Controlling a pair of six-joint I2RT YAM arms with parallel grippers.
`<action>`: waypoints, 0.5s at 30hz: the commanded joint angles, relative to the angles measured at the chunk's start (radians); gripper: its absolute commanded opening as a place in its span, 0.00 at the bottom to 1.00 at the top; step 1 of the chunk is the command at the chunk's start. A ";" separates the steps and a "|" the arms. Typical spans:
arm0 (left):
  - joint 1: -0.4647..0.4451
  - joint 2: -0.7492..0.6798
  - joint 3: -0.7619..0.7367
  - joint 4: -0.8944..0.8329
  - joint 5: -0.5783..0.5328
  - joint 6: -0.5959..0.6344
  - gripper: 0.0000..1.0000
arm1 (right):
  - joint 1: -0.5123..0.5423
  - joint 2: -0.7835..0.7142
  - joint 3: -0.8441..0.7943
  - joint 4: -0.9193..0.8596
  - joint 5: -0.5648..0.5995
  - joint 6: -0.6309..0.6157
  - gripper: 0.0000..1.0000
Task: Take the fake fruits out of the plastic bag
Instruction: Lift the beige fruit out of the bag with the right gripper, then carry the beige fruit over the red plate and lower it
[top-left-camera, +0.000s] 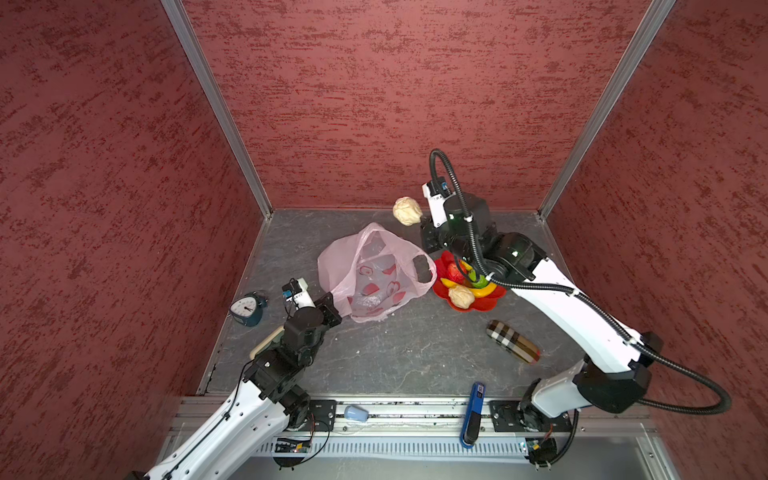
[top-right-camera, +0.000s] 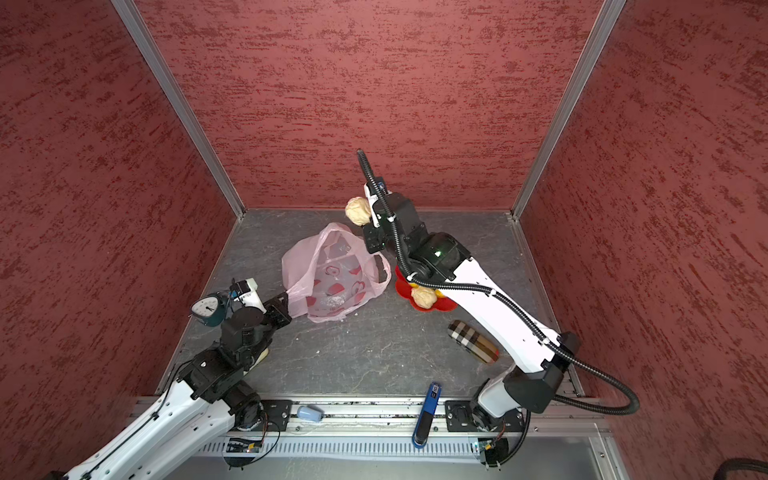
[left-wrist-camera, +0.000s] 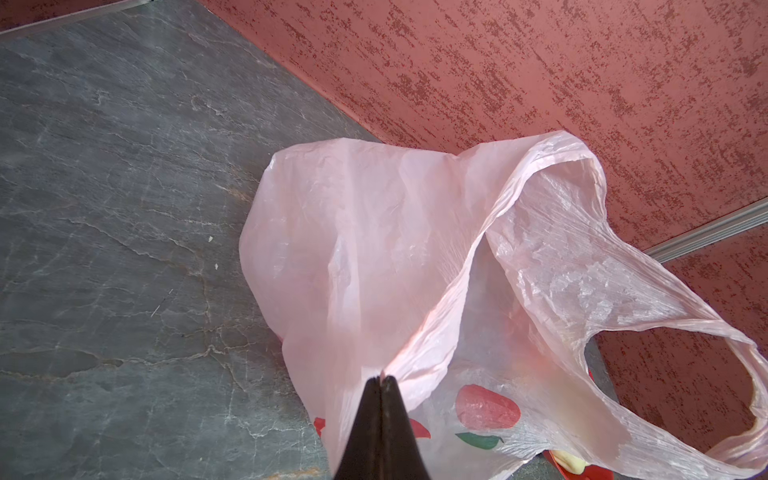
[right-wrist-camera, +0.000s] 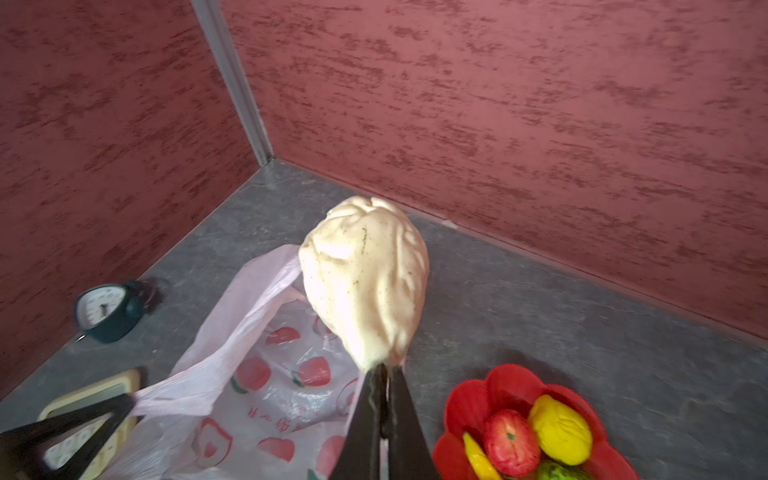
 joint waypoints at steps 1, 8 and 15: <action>-0.003 -0.009 0.000 0.010 0.004 -0.002 0.06 | -0.074 -0.045 -0.058 -0.011 0.040 -0.037 0.00; -0.003 0.000 0.001 0.011 0.010 -0.002 0.06 | -0.230 -0.170 -0.318 0.080 0.019 0.015 0.00; -0.003 0.007 0.007 0.010 0.013 0.007 0.06 | -0.302 -0.244 -0.561 0.179 0.011 0.070 0.00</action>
